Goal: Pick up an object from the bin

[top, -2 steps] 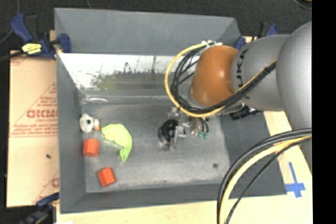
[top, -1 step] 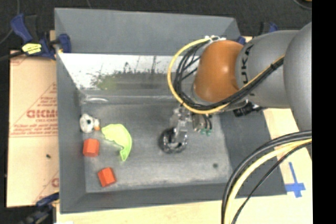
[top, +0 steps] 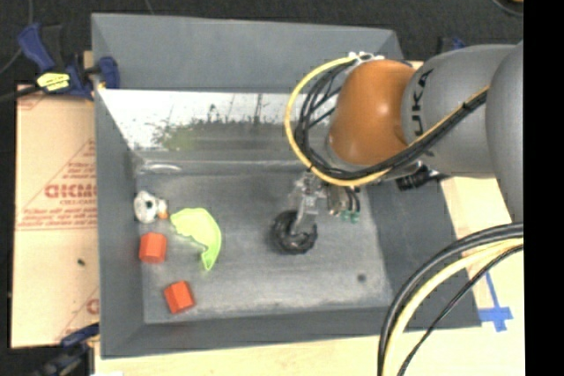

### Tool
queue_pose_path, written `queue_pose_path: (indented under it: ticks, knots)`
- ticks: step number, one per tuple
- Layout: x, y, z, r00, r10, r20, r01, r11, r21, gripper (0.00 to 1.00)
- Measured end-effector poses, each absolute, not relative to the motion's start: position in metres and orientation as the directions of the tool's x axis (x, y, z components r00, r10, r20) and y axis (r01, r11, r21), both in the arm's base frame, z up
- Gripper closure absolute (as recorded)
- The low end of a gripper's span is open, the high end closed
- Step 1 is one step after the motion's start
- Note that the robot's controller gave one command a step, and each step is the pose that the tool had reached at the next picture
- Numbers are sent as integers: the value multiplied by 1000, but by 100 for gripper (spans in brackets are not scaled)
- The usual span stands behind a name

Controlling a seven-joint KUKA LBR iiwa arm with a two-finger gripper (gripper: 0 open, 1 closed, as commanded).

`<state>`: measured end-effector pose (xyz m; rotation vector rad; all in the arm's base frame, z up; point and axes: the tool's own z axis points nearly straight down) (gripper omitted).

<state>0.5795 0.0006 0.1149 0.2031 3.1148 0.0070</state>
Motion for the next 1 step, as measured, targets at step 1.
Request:
queue_pose_path:
  ticks: [1]
  knots:
    - [579,0,125,-991,130,-21,130,992,6,100]
